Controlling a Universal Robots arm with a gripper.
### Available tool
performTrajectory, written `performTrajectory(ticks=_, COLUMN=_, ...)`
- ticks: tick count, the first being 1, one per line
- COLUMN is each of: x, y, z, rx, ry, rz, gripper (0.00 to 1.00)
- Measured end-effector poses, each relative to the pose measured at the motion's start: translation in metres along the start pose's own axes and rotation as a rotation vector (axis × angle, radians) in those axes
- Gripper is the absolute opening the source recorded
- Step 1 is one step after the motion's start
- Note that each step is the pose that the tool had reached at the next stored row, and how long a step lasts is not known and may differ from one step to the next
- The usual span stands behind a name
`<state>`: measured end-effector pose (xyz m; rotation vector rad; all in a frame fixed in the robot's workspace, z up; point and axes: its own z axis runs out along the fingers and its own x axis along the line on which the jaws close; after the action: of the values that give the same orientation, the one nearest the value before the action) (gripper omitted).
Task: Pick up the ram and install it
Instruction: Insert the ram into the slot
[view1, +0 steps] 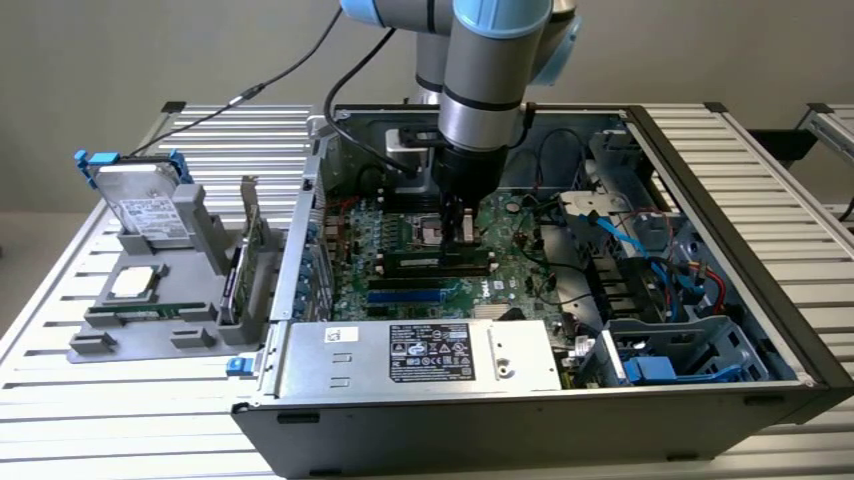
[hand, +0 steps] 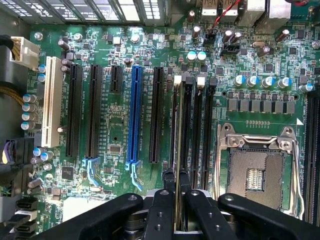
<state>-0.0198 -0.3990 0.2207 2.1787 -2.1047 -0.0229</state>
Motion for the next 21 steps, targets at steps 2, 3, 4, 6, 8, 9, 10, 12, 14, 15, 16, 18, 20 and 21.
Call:
performTrajectory(ticks=2, x=0.0, y=0.0, z=0.0004, rx=0.0, ry=0.0009, rz=0.0, gripper=0.14)
performTrajectory(ticks=3, x=0.0, y=0.0, z=0.0005, rx=-0.0001, ry=0.0013, rz=0.0, gripper=0.14)
performTrajectory(ticks=4, x=0.0, y=0.0, z=0.0007, rx=-0.0001, ry=0.0016, rz=0.001, gripper=0.14)
performTrajectory(ticks=6, x=-0.0001, y=-0.0001, z=0.001, rx=-0.0001, ry=0.0019, rz=0.001, gripper=0.14)
performTrajectory(ticks=8, x=-0.0001, y=-0.0001, z=0.0013, rx=-0.0001, ry=0.0023, rz=0.001, gripper=0.14)
performTrajectory(ticks=9, x=-0.0001, y=-0.0001, z=0.0014, rx=-0.0001, ry=0.0024, rz=0.001, gripper=0.14)
performTrajectory(ticks=10, x=-0.0001, y=-0.0001, z=0.0016, rx=-0.0001, ry=0.0024, rz=0.001, gripper=0.14)
performTrajectory(ticks=12, x=-0.0002, y=-0.0002, z=0.0022, rx=0.0, ry=0.0023, rz=0.001, gripper=0.14)
performTrajectory(ticks=14, x=-0.0002, y=-0.0002, z=0.0024, rx=-0.0001, ry=0.0026, rz=0.001, gripper=0.14)
performTrajectory(ticks=15, x=-0.0002, y=-0.0002, z=0.0024, rx=-0.0002, ry=0.0026, rz=0.001, gripper=0.14)
performTrajectory(ticks=16, x=-0.0002, y=-0.0002, z=0.0024, rx=-0.0002, ry=0.0026, rz=0.001, gripper=0.14)
performTrajectory(ticks=18, x=-0.0002, y=0.0, z=0.0024, rx=-0.001, ry=0.0024, rz=0.001, gripper=0.15)
performTrajectory(ticks=20, x=-0.0002, y=0.0, z=0.0025, rx=-0.0002, ry=0.0025, rz=0.001, gripper=0.21)
performTrajectory(ticks=21, x=-0.0002, y=-0.0001, z=0.0025, rx=-0.0002, ry=0.0026, rz=0.001, gripper=0.21)
